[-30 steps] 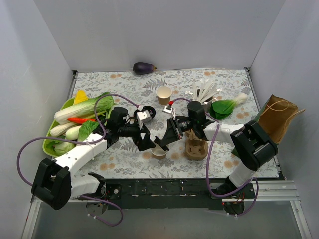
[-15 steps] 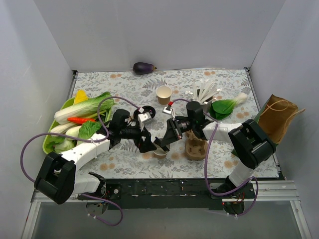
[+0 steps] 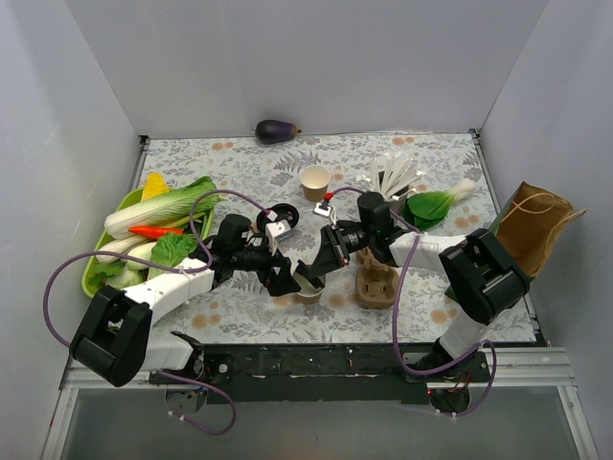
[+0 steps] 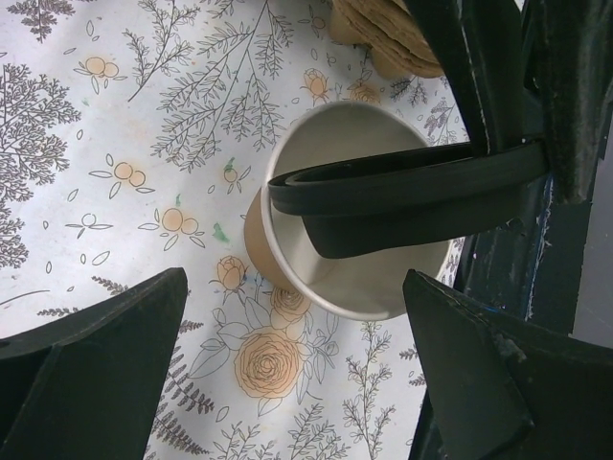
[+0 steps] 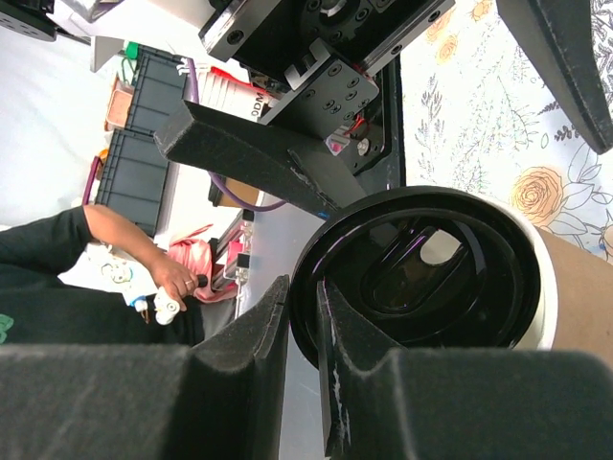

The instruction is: Pack the takeout coffee

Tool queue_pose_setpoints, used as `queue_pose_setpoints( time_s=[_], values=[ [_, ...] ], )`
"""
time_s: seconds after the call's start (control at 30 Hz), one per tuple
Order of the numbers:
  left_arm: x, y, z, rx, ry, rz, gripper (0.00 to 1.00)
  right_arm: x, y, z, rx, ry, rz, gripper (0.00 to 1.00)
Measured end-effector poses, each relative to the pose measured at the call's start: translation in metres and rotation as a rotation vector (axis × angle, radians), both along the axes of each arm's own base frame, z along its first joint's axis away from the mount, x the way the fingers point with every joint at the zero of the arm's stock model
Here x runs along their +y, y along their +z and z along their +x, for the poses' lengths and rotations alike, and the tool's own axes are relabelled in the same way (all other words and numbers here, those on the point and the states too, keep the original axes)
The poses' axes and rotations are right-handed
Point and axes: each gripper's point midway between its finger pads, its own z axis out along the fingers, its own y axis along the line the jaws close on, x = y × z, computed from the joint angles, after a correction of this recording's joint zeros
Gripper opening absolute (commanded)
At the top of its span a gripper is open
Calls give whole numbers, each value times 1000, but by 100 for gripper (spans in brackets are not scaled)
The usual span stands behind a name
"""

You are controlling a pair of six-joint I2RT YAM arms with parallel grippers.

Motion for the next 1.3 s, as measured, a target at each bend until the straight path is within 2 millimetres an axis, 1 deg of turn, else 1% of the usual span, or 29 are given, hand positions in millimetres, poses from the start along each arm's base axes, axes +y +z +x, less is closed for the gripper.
queue_pose_setpoints(
  time_s=[0.1,0.33,0.4,0.7,0.93,1.07,1.3],
  values=[
    [0,-1,1,-3,5,2,97,-1,-1,2,6,-6,-8,24],
    [-1,0,4,-11,13,-2,97,-6,1,21,-25,-51,-10,27],
    [-1,-1,5,-11,14,-1,97,-8,0,24,-23,-60,-14,27],
    [-2,-3,6,-6,15,-1,97,-10,-3,27,-13,-73,-29,30],
    [-2,-3,5,5,18,-4,97,-14,-4,36,-20,-104,-38,31],
    [-3,0,6,4,19,-8,97,-16,-7,42,-21,-129,-55,33],
    [-6,7,8,0,14,-22,97,-17,-12,44,-28,-140,-72,35]
  ],
)
